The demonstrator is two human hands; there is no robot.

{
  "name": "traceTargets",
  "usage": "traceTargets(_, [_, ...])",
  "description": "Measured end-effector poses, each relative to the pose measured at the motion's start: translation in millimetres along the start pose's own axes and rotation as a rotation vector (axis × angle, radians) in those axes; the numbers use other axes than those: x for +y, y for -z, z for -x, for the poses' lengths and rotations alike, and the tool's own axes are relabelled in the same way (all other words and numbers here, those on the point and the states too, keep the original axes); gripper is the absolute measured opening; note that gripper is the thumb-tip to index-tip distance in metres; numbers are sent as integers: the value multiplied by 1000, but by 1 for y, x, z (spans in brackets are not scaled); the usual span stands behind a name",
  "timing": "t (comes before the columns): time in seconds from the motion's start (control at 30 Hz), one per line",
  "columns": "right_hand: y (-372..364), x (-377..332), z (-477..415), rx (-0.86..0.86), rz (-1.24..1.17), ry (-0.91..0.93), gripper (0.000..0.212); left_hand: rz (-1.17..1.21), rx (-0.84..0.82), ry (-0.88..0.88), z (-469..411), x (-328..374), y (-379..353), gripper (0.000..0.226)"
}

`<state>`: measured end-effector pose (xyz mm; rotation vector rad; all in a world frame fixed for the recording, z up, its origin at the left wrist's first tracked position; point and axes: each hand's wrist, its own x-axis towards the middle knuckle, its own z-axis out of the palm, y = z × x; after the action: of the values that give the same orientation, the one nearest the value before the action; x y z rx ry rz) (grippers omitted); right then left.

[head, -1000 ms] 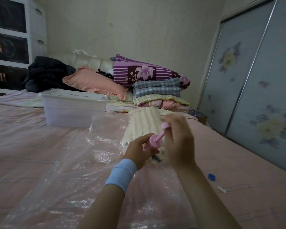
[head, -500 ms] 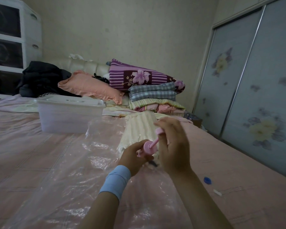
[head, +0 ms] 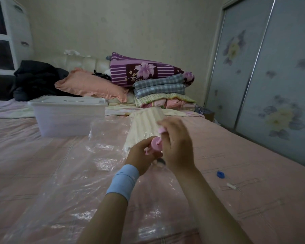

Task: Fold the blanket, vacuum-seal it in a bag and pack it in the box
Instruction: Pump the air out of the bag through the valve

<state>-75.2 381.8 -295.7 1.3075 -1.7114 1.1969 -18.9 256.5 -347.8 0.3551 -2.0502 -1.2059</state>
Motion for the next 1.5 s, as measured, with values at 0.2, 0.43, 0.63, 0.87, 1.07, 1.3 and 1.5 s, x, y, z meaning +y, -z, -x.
traceTargets(0.2, [-1, 2, -1, -227, -43, -54, 24, 8, -1, 10, 3, 0, 2, 36])
traceTargets(0.43, [28, -27, -35, 326, -22, 160, 24, -3, -21, -8, 0, -4, 3, 53])
traceTargets(0.63, [-12, 8, 20, -240, 11, -70, 37, -9, -34, 19, 4, 1, 2, 35])
traceTargets(0.87, [35, -28, -34, 178, -100, 142, 22, 10, -3, -2, 1, -2, 1, 51])
traceTargets(1.07, [3, 0, 0, -58, -26, 29, 29, 4, 7, 23, 5, 1, -2, 45])
traceTargets(1.3, [14, -9, -11, -105, -54, 66, 32, 46, 7, 32, 6, 2, 2, 45])
traceTargets(1.5, [26, -27, -26, 208, -59, 195, 28, 30, 9, 5, 6, 1, 2, 52])
